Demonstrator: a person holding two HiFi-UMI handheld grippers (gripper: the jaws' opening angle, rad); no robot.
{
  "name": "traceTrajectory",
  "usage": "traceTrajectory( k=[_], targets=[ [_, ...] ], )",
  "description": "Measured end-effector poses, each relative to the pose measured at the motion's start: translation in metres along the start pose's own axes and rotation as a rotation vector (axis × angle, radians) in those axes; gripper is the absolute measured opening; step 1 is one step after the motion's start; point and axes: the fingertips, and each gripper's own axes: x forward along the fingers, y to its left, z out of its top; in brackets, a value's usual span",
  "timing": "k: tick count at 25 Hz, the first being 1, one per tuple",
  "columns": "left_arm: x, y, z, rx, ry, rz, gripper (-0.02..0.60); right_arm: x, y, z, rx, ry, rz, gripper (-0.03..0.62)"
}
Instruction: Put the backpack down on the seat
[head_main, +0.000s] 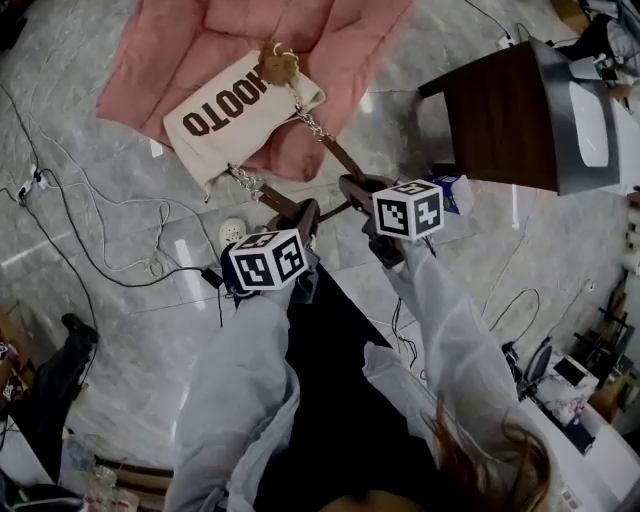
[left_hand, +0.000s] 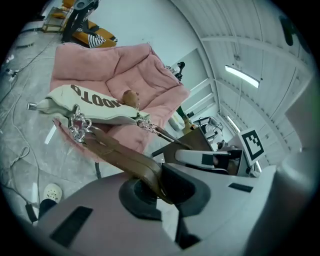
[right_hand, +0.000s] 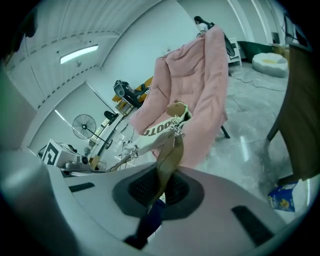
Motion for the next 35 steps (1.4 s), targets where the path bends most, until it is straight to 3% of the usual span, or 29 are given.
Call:
traceTrajectory(
  k=[9,12,13,14,15,17,20,27,35],
  targets=[
    [-0.006,0.019,-0.003,0.051,-0.013,0.099,0.017,0.015,0.001,-0.013,0.093,-0.028,-0.007,0.012],
    [-0.010,0.026,-0.007,0.044,-0.012,0.128,0.038,0.014,-0.003,-0.018,0.132,-0.043,-0.039,0.073],
    [-0.010,0.028,-0.009,0.035,-0.009,0.134,0.142,0.013,-0.006,-0.020,0.142,-0.051,-0.058,0.112],
    [-0.011,0.031,-0.013,0.023,-0.004,0.139,0.319,0.011,-0.010,-0.022,0.155,-0.059,-0.074,0.165],
    [-0.013,0.034,-0.016,0.012,0.001,0.148,0.372,0.009,-0.013,-0.025,0.173,-0.066,-0.085,0.241],
    [-0.021,0.041,-0.020,0.009,0.004,0.175,0.373,0.009,-0.014,-0.034,0.209,-0.073,-0.092,0.366],
    [-0.035,0.047,-0.022,0.027,0.011,0.202,0.377,0.003,-0.009,-0.032,0.193,-0.092,-0.118,0.464],
    [-0.061,0.042,-0.020,0.073,0.011,0.215,0.390,0.000,0.019,-0.028,0.240,-0.157,-0.052,0.497],
    [-0.091,0.004,-0.002,0.118,-0.048,0.161,0.390,-0.049,0.048,-0.010,0.147,-0.256,-0.025,0.497]
  ],
)
